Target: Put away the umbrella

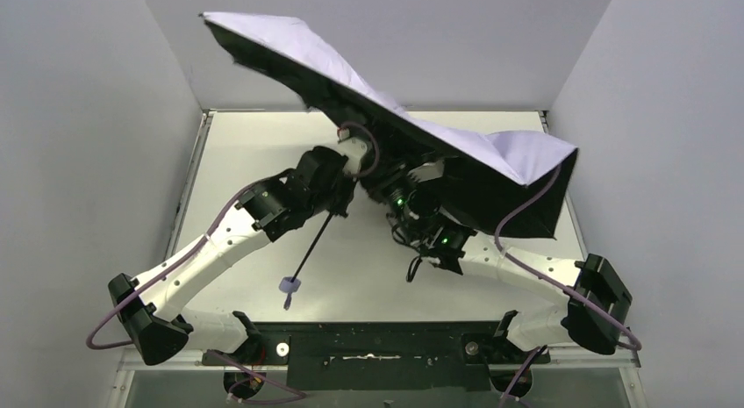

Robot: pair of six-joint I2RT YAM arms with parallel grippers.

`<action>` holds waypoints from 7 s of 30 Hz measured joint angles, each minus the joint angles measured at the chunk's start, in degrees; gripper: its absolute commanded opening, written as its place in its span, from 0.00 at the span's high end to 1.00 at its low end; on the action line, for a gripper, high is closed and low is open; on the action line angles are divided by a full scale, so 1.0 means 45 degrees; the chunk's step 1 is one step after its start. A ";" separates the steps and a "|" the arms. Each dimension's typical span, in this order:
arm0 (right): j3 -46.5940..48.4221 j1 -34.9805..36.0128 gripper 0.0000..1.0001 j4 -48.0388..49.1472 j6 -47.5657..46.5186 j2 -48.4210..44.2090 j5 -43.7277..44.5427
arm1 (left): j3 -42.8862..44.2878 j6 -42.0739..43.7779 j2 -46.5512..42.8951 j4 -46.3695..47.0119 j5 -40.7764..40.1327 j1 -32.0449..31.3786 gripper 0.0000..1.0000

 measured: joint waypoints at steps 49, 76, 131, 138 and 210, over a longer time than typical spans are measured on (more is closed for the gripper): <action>-0.0719 -0.1423 1.00 -0.1967 0.1875 -0.0976 -0.2098 | -0.5746 -0.4430 -0.6324 0.1851 0.1132 -0.1209 0.14; -0.0729 -0.2035 1.00 -0.3342 0.1642 -0.1467 -0.2837 | -0.5712 -0.4061 -0.5809 0.0447 0.0583 -0.1792 1.00; 0.0850 0.0704 1.00 -0.3536 0.5620 0.0869 -0.7873 | 0.0714 -0.4838 -0.1987 -0.4109 -0.3162 -0.1826 1.00; -0.0253 -0.0612 0.92 -0.3245 0.4726 0.2336 -0.8607 | -0.2463 -0.5047 -0.0826 -0.1054 -0.2997 -0.1161 1.00; 1.1302 -0.7378 0.34 -1.8894 -1.1011 0.0695 -0.3973 | -0.6062 -0.0665 0.1826 0.5591 0.1447 0.0267 1.00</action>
